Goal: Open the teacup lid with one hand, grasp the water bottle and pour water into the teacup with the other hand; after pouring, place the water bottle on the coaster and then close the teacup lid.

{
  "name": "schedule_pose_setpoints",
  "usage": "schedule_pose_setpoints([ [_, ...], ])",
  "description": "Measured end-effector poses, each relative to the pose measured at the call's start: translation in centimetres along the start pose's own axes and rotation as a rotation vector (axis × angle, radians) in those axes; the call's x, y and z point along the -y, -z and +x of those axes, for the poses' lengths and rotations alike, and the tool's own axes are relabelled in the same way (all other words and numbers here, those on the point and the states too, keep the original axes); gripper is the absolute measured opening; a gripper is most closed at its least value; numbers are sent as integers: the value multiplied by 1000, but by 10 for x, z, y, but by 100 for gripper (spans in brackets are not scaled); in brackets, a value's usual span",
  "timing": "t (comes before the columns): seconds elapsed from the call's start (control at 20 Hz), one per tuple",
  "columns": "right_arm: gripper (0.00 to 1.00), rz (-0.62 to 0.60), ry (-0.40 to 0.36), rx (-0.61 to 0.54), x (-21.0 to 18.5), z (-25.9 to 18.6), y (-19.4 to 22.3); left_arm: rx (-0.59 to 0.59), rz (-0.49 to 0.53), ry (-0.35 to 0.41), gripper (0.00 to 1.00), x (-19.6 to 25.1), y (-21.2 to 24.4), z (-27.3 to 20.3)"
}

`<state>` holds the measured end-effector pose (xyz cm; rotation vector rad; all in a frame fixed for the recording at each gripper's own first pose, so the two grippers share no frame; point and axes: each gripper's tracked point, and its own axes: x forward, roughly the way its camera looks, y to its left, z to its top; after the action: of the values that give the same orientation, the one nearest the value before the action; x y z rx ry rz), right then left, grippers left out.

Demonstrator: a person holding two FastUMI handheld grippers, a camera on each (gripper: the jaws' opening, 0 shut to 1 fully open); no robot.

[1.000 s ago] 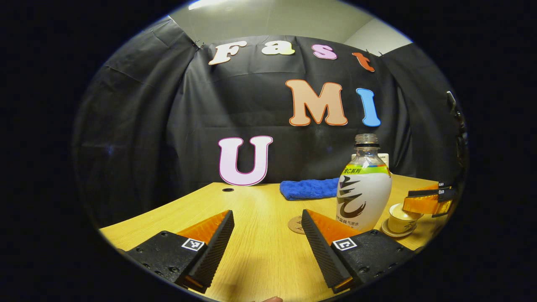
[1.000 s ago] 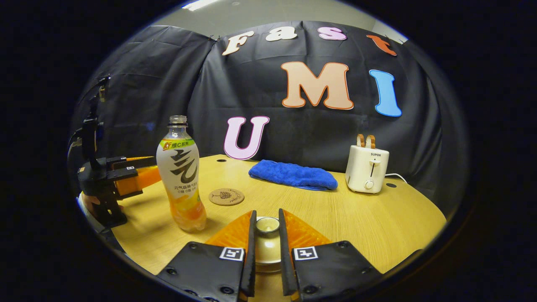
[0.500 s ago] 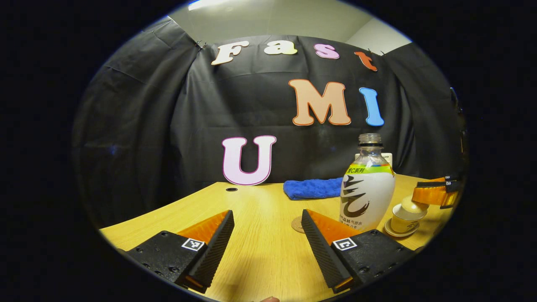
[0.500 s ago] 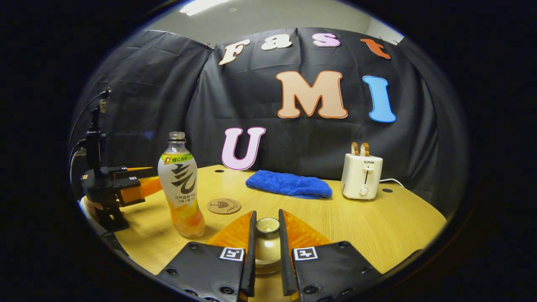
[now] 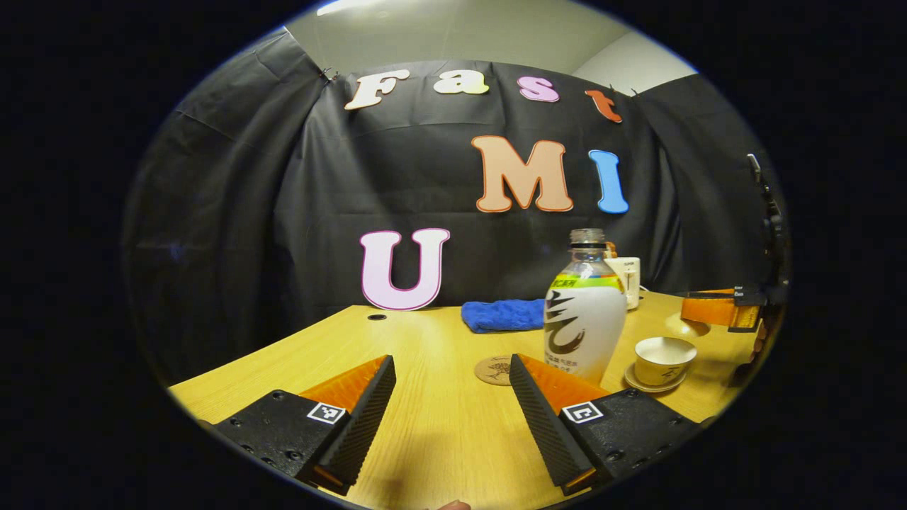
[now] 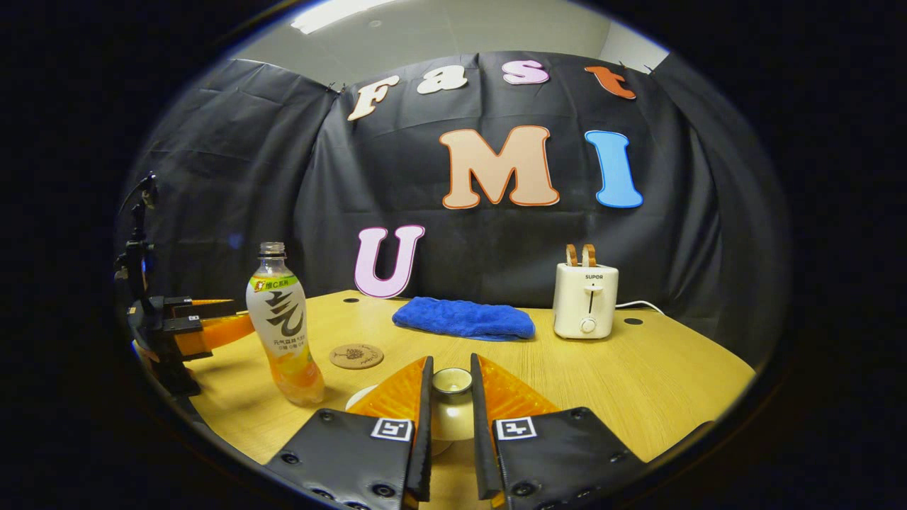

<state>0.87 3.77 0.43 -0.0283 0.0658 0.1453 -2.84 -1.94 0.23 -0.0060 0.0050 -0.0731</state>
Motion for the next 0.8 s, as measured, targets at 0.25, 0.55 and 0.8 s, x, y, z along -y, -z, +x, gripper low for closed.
schedule_pose_setpoints([
  [0.25,29,30,29,16,16,-6,-4,-2,2,103,94,28,-5,-7],
  [0.55,28,45,52,29,31,-13,-10,-45,-33,192,94,55,2,-9],
  [0.8,28,57,63,33,40,-16,-12,-70,-63,241,94,73,6,-7],
])
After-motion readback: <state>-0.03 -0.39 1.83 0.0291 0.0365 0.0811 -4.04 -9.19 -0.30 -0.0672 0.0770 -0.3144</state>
